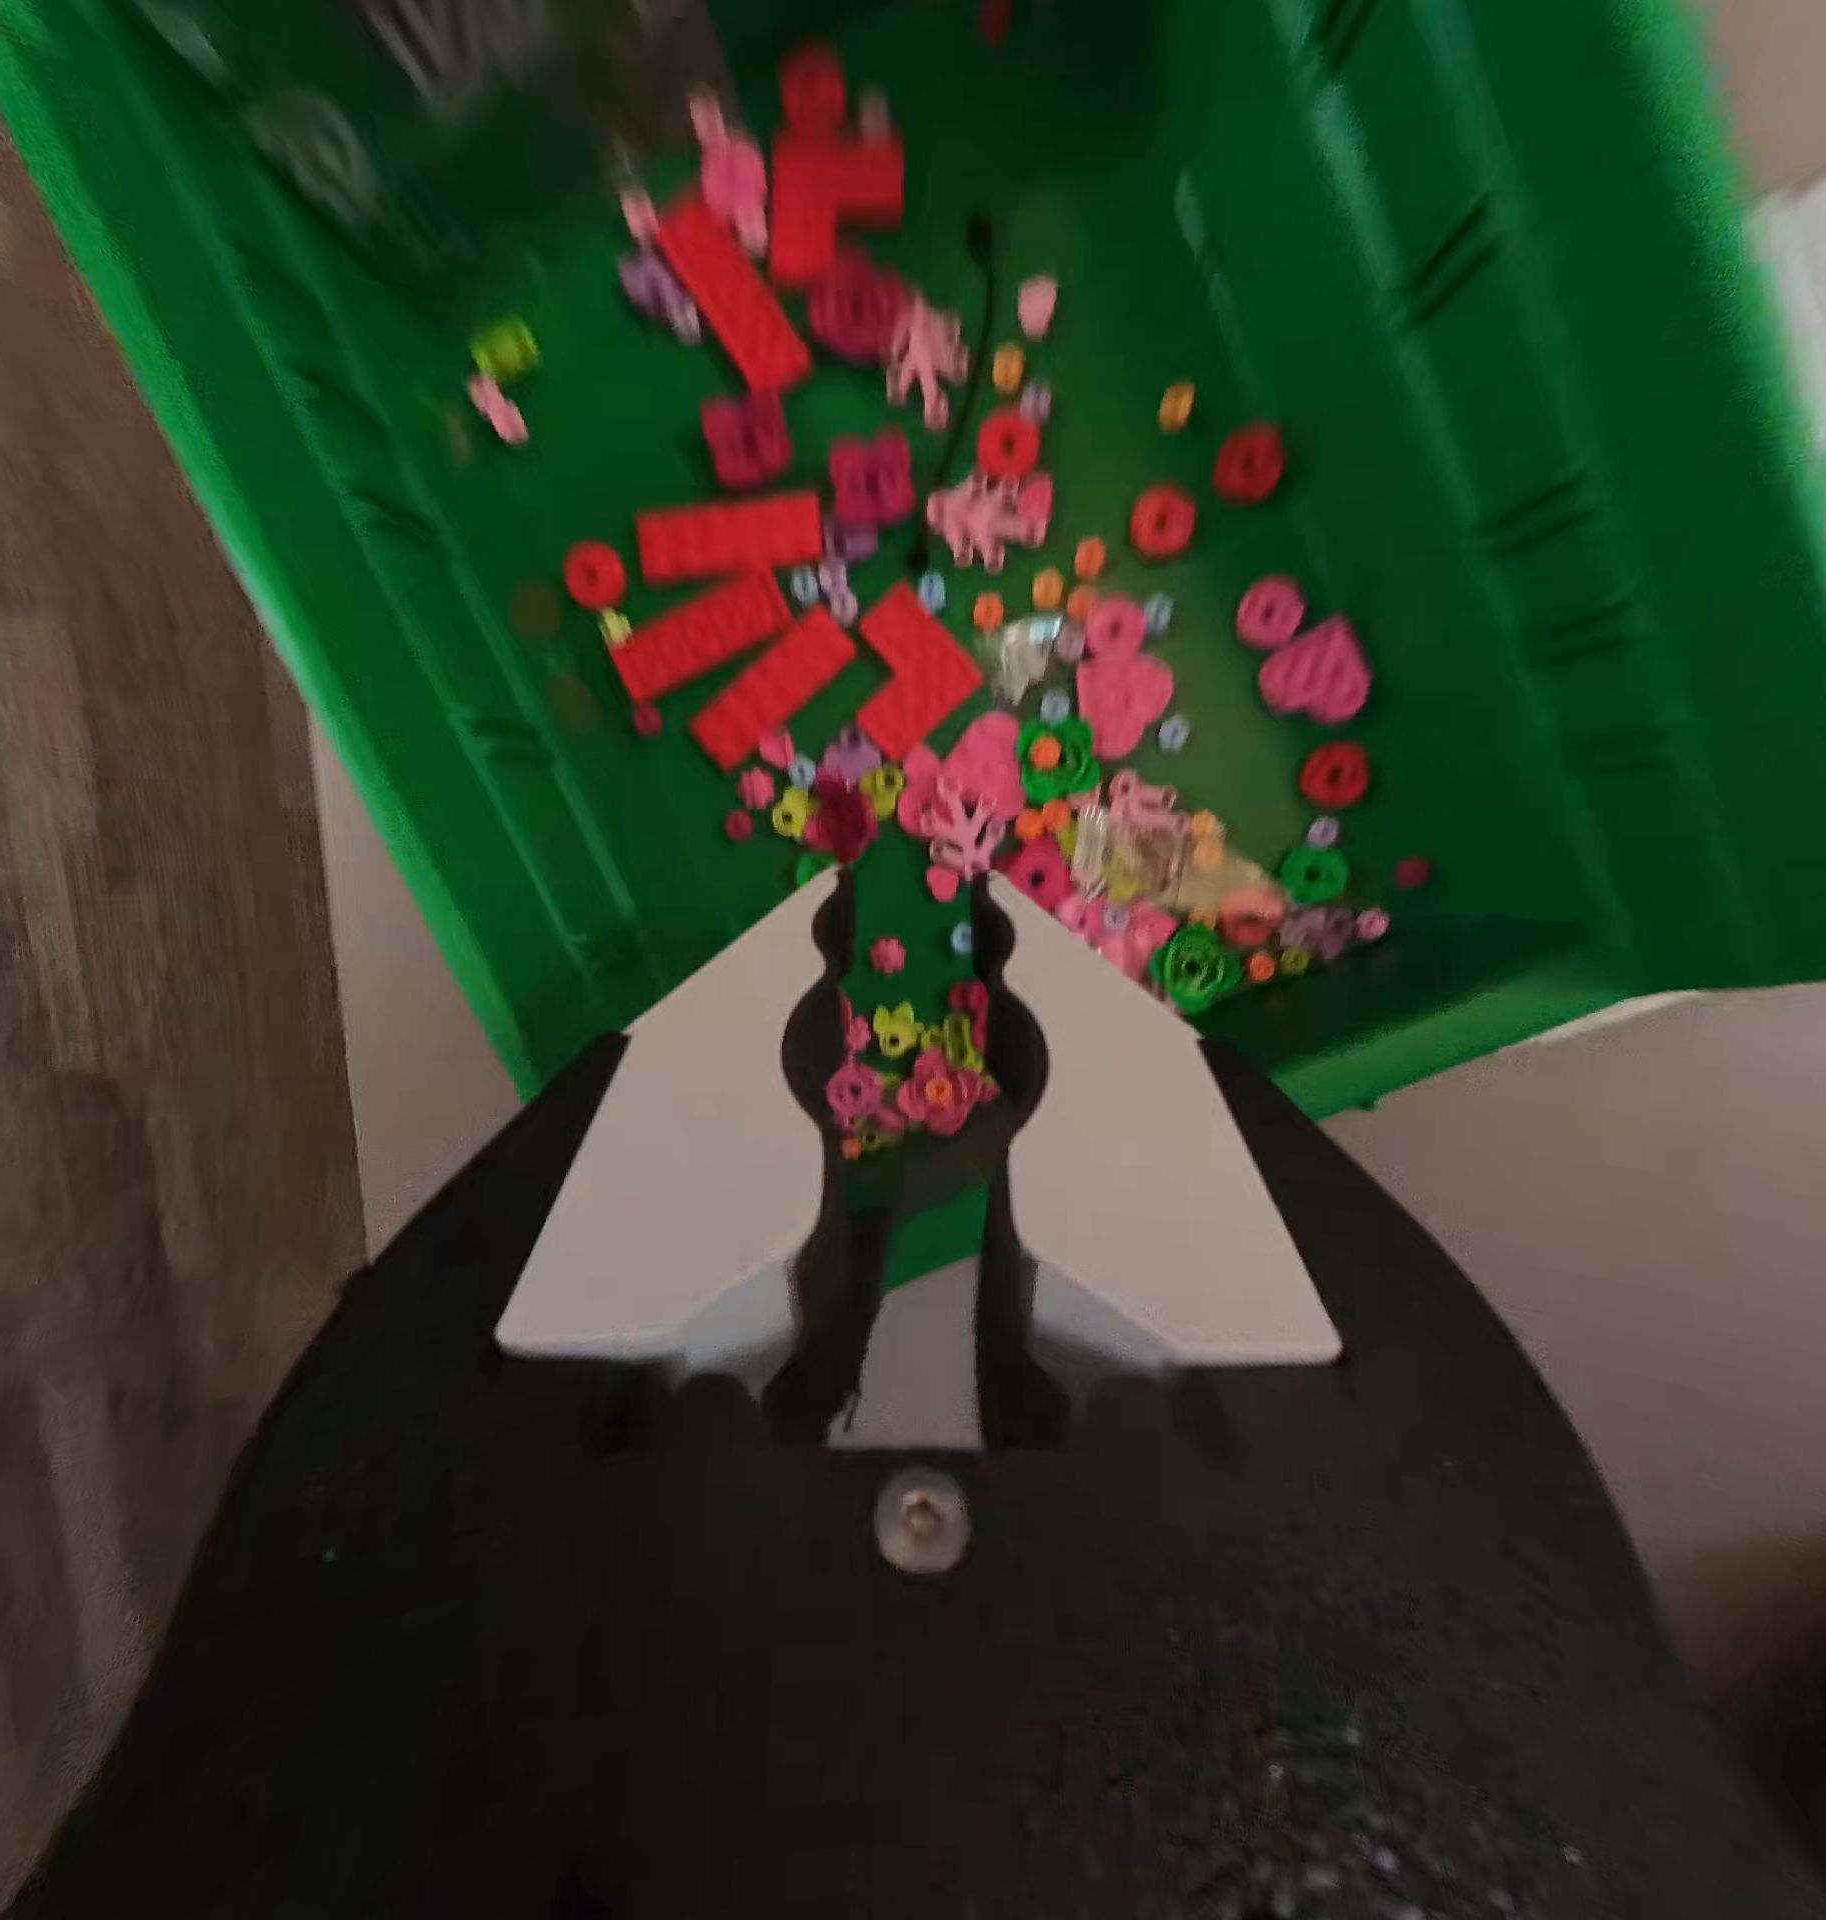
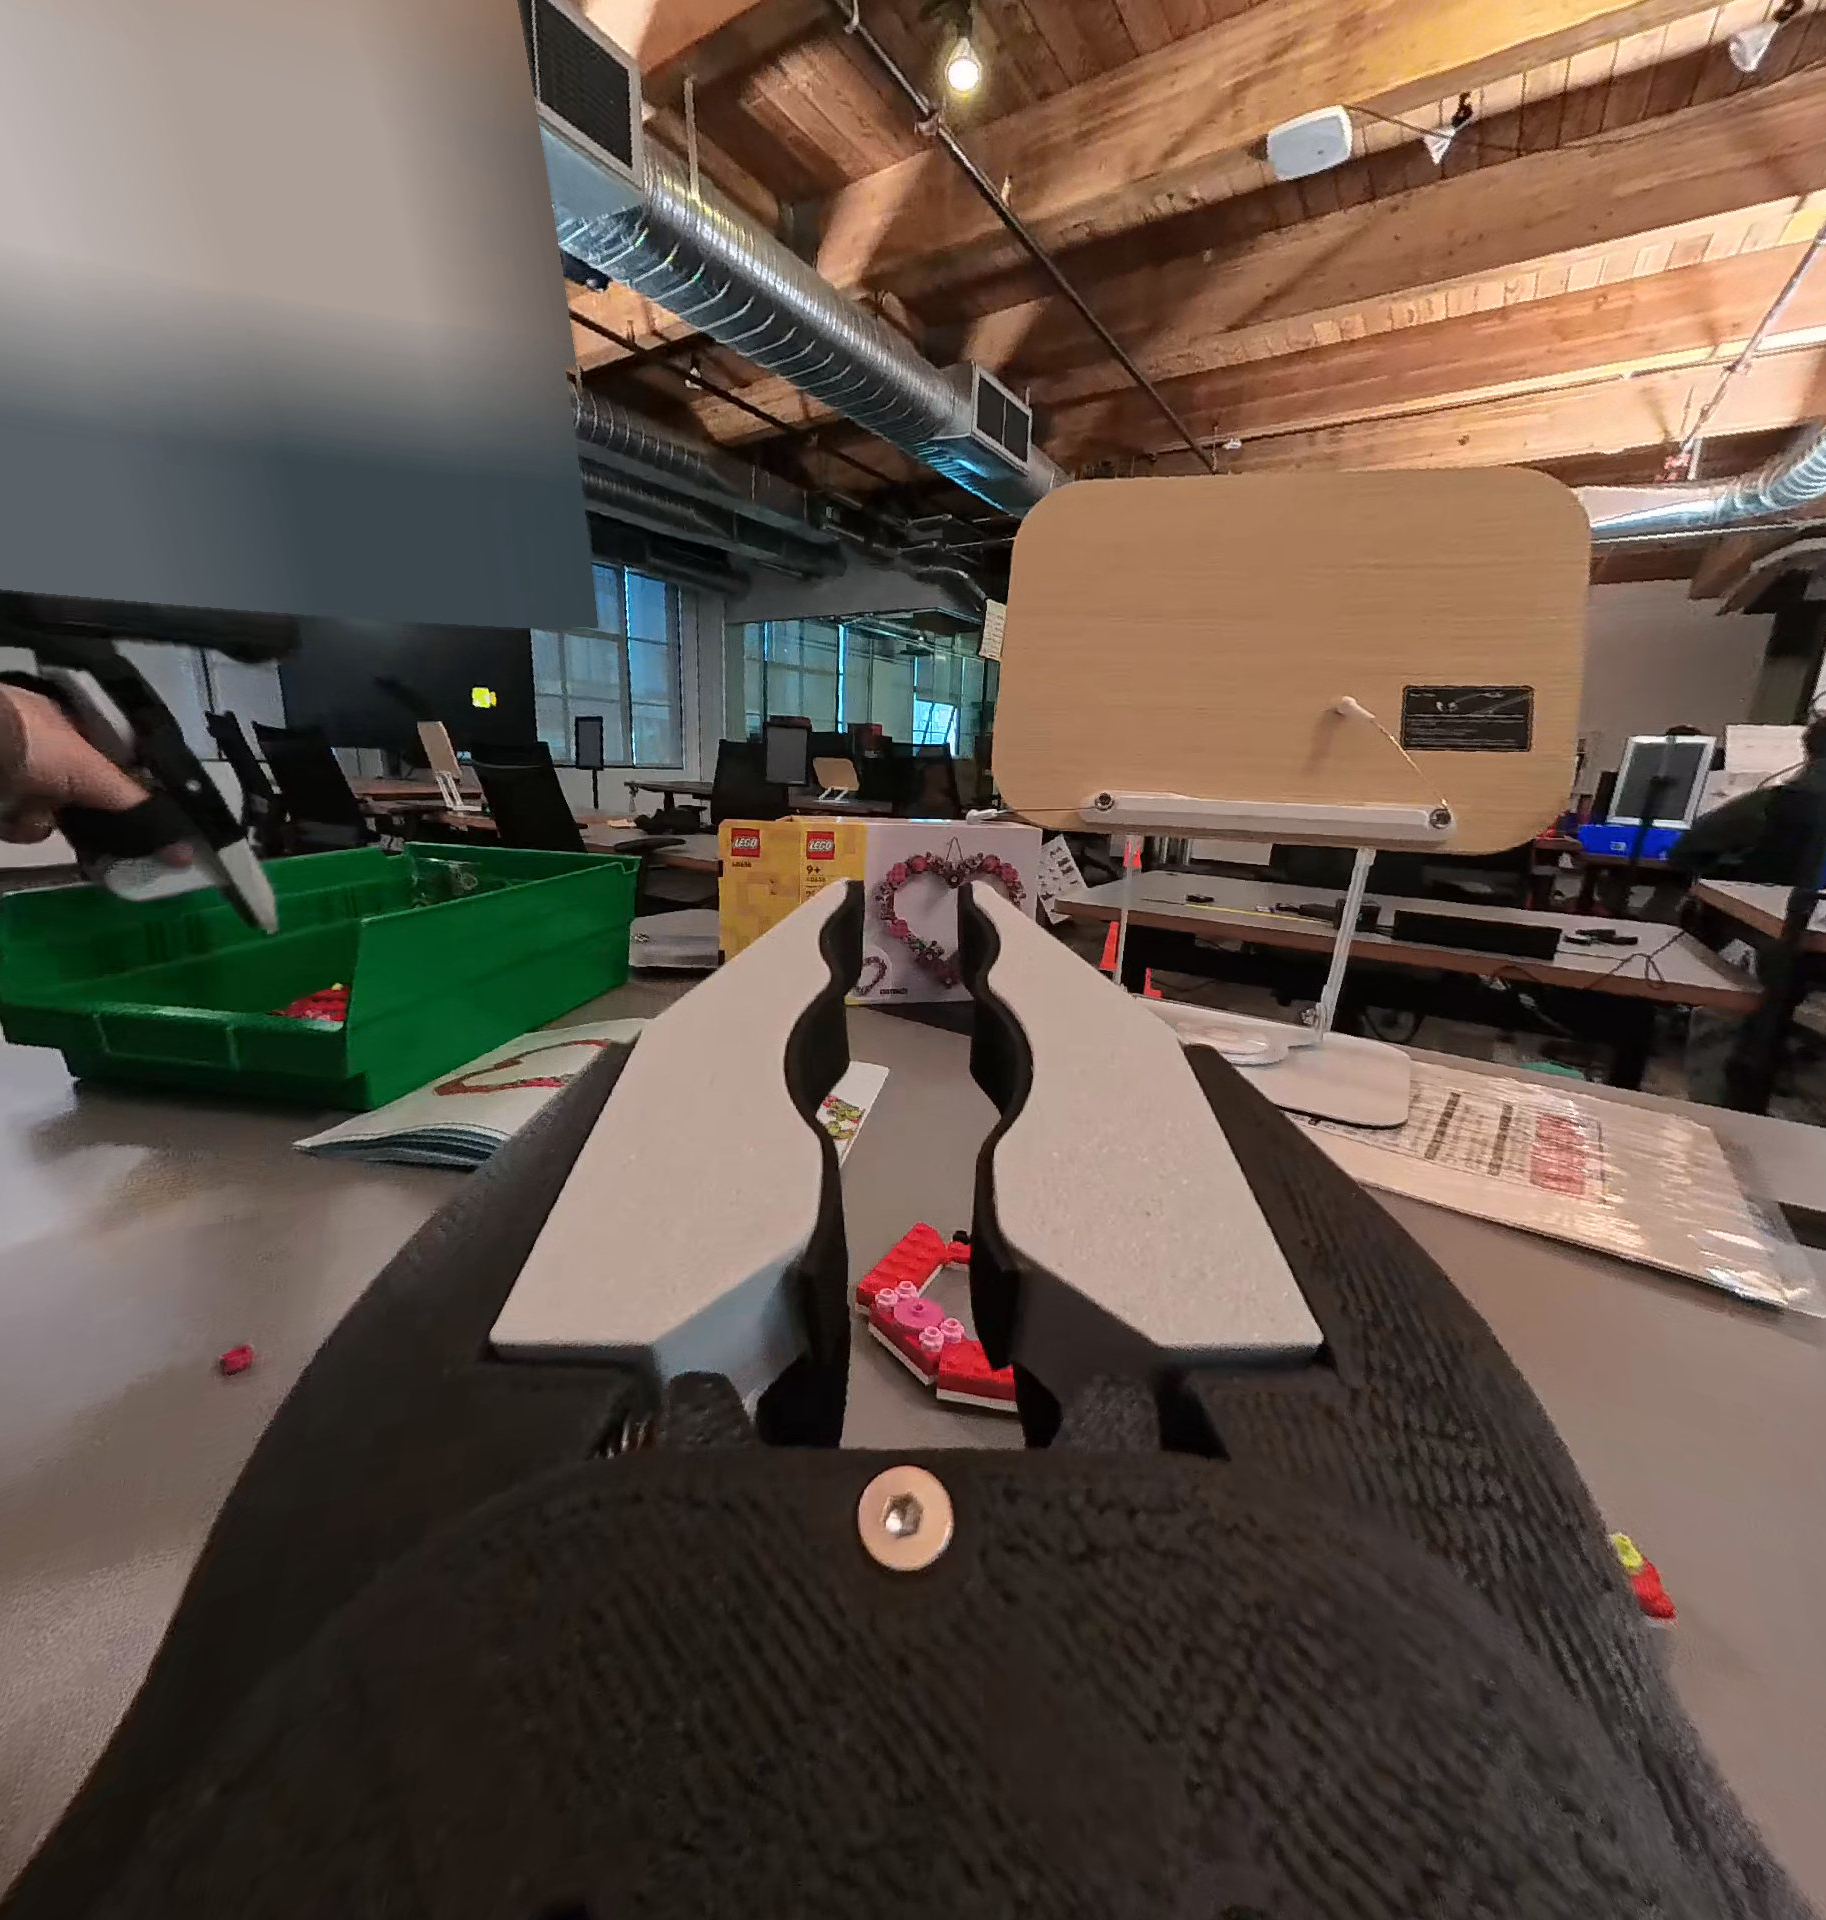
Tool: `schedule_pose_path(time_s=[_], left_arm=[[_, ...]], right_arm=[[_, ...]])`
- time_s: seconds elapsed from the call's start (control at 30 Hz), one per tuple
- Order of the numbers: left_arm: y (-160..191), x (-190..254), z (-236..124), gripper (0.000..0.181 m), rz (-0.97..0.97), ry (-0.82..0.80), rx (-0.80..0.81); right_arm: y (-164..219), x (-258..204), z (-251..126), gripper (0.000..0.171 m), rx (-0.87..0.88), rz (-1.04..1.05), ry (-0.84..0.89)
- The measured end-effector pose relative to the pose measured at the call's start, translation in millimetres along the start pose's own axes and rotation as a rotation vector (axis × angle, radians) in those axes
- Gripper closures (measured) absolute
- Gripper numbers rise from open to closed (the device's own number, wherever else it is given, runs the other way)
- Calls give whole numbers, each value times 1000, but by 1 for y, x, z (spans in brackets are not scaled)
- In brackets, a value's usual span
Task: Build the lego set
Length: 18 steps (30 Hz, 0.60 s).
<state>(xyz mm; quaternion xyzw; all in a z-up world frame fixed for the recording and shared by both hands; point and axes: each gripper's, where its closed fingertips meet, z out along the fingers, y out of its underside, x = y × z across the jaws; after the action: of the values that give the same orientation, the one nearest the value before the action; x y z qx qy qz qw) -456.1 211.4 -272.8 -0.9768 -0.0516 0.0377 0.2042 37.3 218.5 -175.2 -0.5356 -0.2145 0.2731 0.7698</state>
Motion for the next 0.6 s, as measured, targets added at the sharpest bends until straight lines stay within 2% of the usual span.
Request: schedule_pose_path(time_s=[0.03,0.13,0.37,0.6], left_arm=[[9,0,7,162,8,4,-72],[16,0,21,166,38,28,-159],[-2,18,36,163,72,172,-164],[-29,27,54,162,98,247,-150]], right_arm=[[1,0,0,155,-5,-3,-2],[2,-1,0,155,-11,0,-5],[7,-3,2,155,-31,-5,-14],[12,-5,4,155,-52,-26,-19]])
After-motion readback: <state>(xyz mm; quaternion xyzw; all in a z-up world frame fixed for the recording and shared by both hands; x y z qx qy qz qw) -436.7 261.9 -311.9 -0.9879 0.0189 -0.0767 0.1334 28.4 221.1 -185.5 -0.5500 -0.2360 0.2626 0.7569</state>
